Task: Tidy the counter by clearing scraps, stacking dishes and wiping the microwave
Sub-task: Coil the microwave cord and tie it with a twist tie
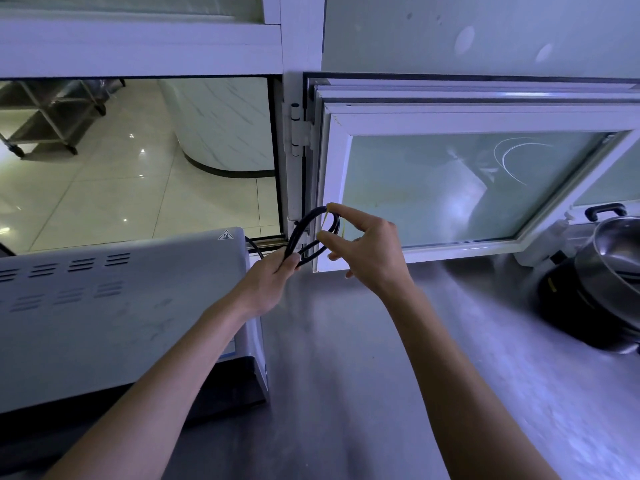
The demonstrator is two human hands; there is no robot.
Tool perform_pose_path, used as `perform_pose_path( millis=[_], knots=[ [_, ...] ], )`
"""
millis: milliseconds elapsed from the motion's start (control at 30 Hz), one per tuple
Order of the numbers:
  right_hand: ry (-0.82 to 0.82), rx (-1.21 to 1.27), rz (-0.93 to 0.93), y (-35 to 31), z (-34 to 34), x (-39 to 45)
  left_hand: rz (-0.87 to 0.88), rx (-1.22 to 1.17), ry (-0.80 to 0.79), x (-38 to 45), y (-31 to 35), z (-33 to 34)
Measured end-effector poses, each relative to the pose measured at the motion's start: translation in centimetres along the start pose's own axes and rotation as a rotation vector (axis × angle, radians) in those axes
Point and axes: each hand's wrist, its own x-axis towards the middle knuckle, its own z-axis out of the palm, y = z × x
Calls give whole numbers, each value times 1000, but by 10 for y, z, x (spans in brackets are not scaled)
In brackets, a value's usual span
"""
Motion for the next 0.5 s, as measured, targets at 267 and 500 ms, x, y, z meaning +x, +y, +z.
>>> perform_pose_path(
  millis=[267,500],
  knots=[
    [11,-294,-179,-4,2,7,4,82,17,-2,12,2],
    [8,-165,-103,0,4,7,51,20,20,-3,14,-4]
  ],
)
